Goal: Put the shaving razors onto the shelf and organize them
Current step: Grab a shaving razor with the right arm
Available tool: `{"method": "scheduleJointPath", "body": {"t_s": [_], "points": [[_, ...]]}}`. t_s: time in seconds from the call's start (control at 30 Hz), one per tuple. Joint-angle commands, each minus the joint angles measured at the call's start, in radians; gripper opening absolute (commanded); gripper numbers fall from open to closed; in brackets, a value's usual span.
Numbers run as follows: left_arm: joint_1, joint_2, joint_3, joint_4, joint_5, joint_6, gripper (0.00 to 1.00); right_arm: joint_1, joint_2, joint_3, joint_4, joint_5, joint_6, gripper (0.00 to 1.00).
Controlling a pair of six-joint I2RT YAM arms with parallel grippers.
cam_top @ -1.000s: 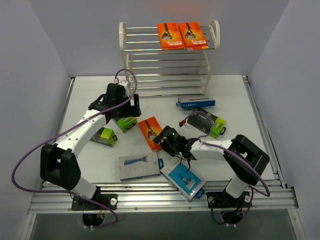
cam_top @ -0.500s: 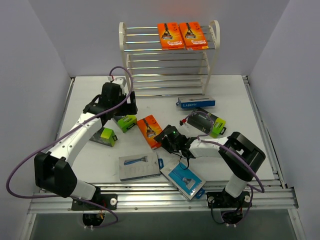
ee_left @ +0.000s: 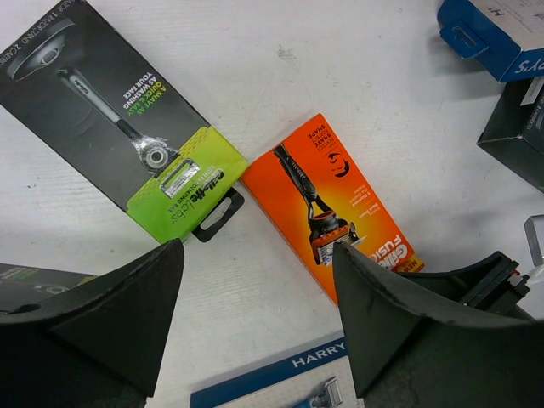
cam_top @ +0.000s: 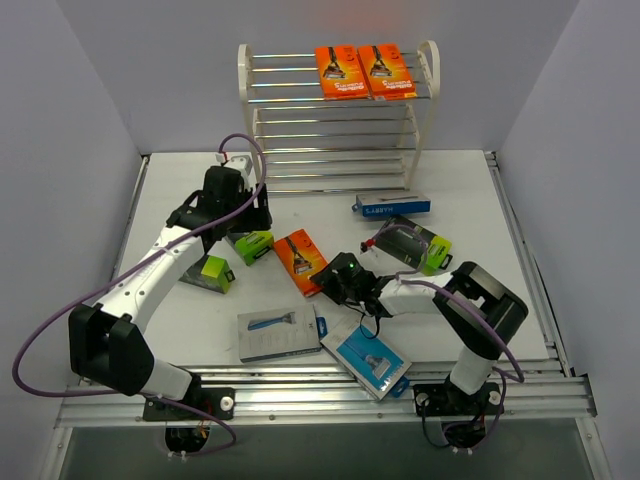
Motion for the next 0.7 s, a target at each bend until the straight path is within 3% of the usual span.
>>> {"method": "scheduleJointPath", "body": {"t_s": [0.0, 0.03, 0.1, 0.13, 0.17, 0.33, 0.5, 0.67], "points": [[-0.003, -0.016, 0.009, 0.024, -0.013, 0.009, 0.78, -0.01, 0.029, -0.02, 0.04, -0.002, 0.02, 0.36], [-0.001, -0.016, 0.01, 0.024, -0.015, 0.011, 0.73, -0.01, 0.031, -0.023, 0.045, -0.005, 0.023, 0.34], [-0.003, -0.018, 0.01, 0.024, -0.013, 0.013, 0.51, -0.011, 0.039, -0.024, 0.057, -0.012, 0.026, 0.28], [-0.003, -0.016, 0.01, 0.024, -0.013, 0.013, 0.51, -0.011, 0.039, -0.023, 0.059, -0.013, 0.027, 0.27], [-0.003, -0.015, 0.013, 0.023, -0.016, 0.013, 0.51, -0.011, 0.04, -0.023, 0.063, -0.013, 0.029, 0.24], [-0.003, -0.004, 0.023, 0.007, -0.03, 0.003, 0.71, -0.016, 0.046, -0.032, 0.088, -0.025, 0.043, 0.12], [-0.003, -0.002, 0.026, 0.004, -0.032, 0.003, 0.73, -0.028, 0.043, -0.044, 0.128, -0.048, 0.055, 0.01], [-0.003, -0.001, 0.027, 0.003, -0.035, 0.003, 0.73, -0.034, 0.016, -0.055, 0.142, -0.045, 0.067, 0.0]]}}
